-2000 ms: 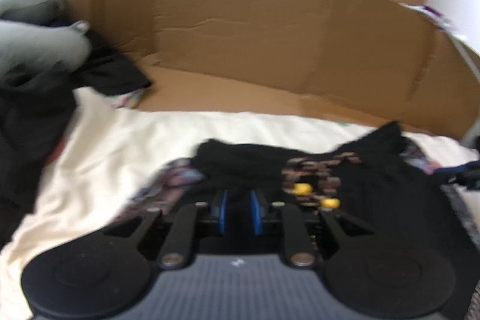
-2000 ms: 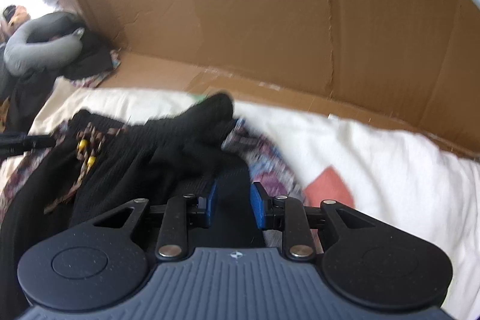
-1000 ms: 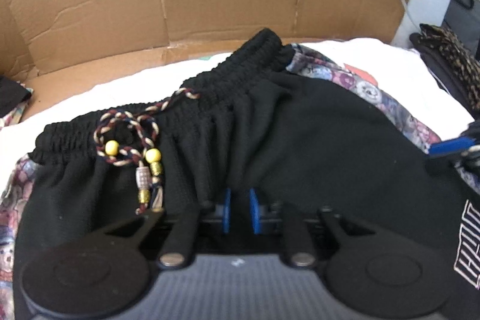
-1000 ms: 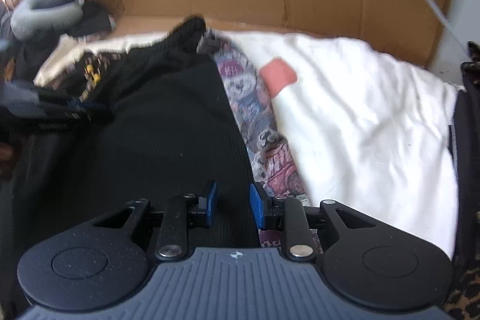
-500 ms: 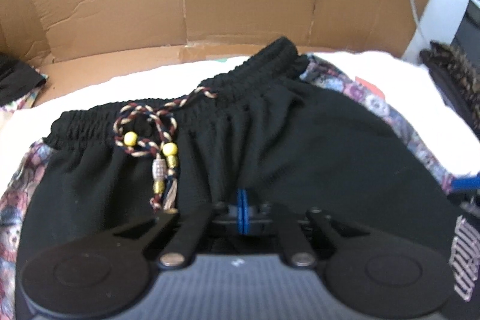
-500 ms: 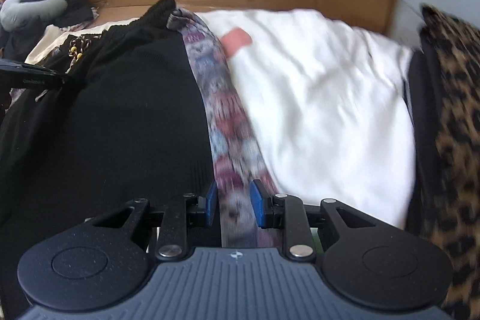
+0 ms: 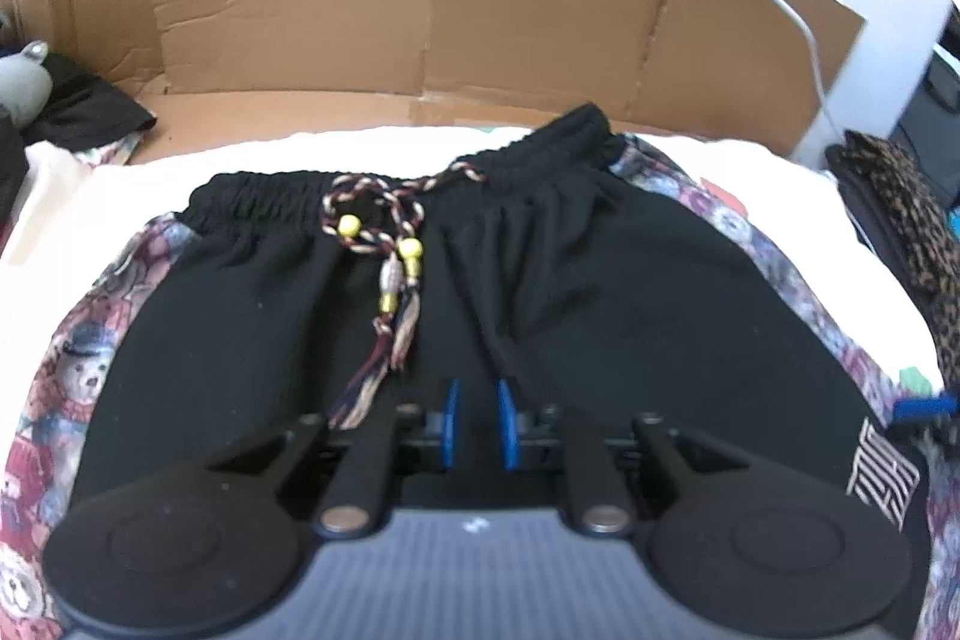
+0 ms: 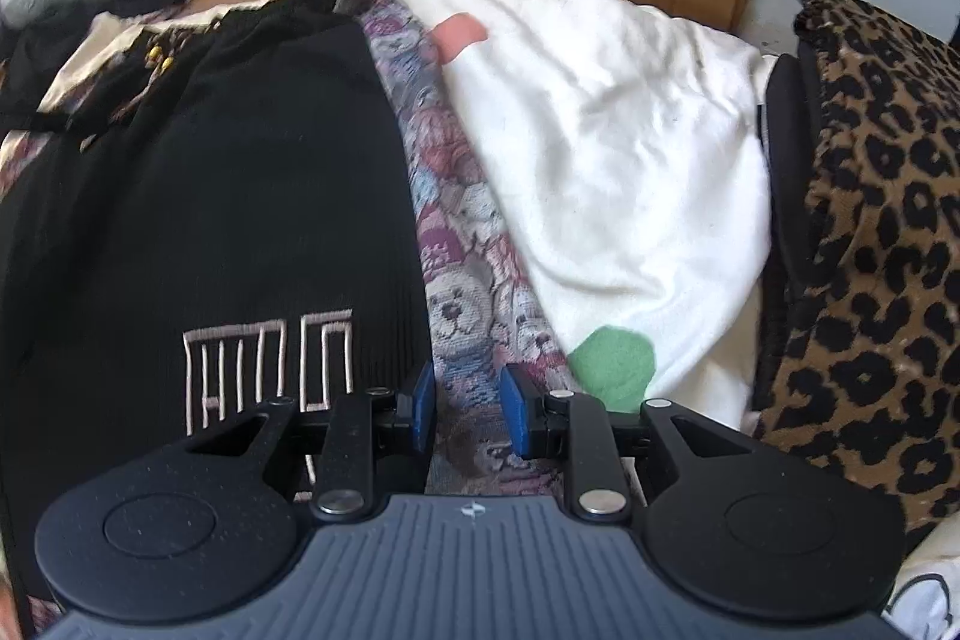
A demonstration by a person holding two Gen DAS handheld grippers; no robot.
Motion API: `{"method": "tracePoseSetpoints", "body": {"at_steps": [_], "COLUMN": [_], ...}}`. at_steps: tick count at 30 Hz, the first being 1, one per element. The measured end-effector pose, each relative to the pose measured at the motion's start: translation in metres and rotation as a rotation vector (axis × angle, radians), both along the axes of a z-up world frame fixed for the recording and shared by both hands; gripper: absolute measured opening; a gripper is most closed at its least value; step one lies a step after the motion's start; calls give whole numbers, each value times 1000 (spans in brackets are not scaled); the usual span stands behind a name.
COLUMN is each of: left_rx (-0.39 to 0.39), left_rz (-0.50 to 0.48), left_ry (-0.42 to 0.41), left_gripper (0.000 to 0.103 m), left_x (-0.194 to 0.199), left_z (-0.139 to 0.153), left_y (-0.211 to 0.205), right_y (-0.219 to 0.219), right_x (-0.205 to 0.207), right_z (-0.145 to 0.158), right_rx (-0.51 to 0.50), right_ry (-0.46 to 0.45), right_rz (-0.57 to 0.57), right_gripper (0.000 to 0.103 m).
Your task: Fold clothes
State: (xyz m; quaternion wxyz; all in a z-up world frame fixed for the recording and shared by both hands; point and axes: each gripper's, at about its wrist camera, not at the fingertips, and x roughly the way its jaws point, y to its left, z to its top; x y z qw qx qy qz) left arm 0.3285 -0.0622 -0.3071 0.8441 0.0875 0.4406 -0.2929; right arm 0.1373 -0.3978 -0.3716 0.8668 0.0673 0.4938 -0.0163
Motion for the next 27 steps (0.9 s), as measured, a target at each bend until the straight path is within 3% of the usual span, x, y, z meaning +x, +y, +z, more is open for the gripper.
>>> {"method": "tracePoseSetpoints", "body": {"at_steps": [4, 10, 14, 20, 22, 24, 27], "left_rx": [-45, 45, 23, 9, 46, 81, 59], "left_rz": [-39, -43, -31, 9, 24, 65, 166], "left_ry": [34, 67, 53, 18, -10, -42, -60], "left_gripper": [20, 18, 20, 42, 53, 53, 53], "left_x": [-5, -4, -12, -10, -5, -2, 3], "left_z": [-3, -26, -13, 7, 12, 15, 15], "left_y": [0, -4, 13, 52, 70, 89, 123], "right_y": [4, 10, 11, 5, 5, 1, -4], "right_x": [9, 10, 6, 11, 11, 8, -2], "right_z": [5, -12, -7, -3, -4, -1, 1], "right_rx": [-25, -56, -69, -19, -17, -8, 12], "right_ry": [-24, 33, 45, 73, 102, 109, 93], "right_rz": [6, 4, -15, -41, -19, -30, -81], "right_gripper": [31, 31, 31, 31, 31, 31, 31]}}
